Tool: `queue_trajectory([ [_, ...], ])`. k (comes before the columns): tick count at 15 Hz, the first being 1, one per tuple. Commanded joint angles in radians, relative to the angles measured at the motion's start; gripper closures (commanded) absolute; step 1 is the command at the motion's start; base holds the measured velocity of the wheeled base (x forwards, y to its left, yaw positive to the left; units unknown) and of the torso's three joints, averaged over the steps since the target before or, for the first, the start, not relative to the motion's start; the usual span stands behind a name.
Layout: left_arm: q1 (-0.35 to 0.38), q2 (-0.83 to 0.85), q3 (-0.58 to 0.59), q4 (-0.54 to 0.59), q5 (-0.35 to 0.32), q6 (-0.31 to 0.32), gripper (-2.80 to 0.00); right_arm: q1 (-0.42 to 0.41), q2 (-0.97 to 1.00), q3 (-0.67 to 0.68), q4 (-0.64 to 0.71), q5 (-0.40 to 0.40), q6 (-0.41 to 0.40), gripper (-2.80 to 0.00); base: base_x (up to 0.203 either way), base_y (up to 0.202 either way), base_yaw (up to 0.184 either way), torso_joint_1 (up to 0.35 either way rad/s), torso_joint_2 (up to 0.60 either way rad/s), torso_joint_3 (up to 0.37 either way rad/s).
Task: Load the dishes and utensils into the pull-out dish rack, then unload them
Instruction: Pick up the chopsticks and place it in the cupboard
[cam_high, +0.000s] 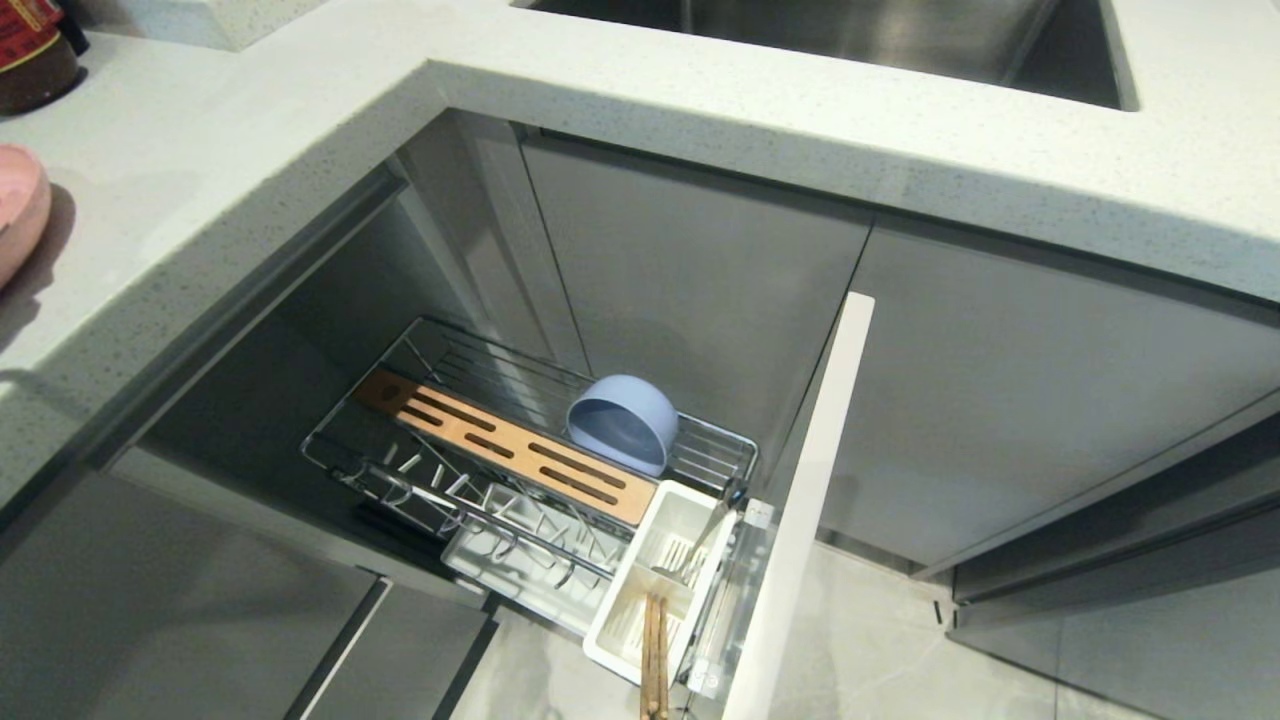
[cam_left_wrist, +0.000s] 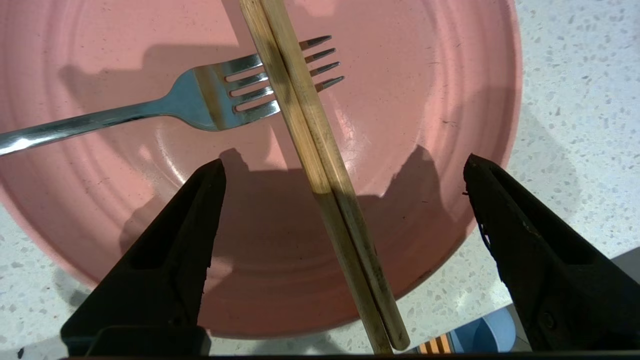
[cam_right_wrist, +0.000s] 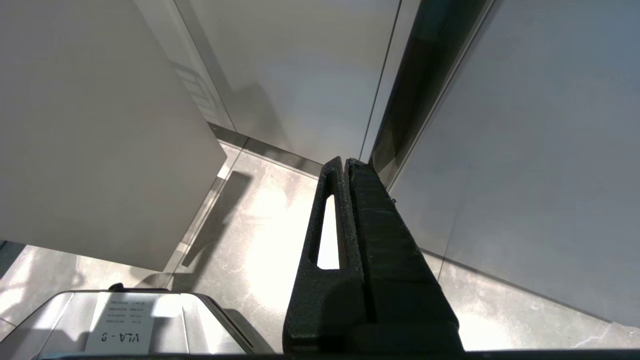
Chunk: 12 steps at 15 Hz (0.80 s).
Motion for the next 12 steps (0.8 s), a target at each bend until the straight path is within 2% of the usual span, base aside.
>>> queue_trajectory([
  [1,0.000,0.010,0.005,0.005,0.003,-0.004,-2.80,-0.001,0.000,0.000,0.000,0.000,0.000,0.00,0.000,0.000,0.000,0.000,0.00,0.000],
  [8,0.001,0.013,0.014,0.005,0.004,-0.006,-2.80,0.000,0.000,0.000,0.000,0.000,0.000,0.00,0.000,0.000,0.000,0.000,0.00,0.000],
  [9,0.001,0.013,0.016,0.005,0.004,-0.006,0.00,-0.001,0.000,0.000,0.000,0.000,0.000,0.00,0.000,0.000,0.000,0.000,0.00,0.000],
  [12,0.001,0.013,0.018,0.004,0.010,-0.006,0.00,-0.001,0.000,0.000,0.000,0.000,0.000,0.00,0.000,0.000,0.000,0.000,0.00,0.000],
])
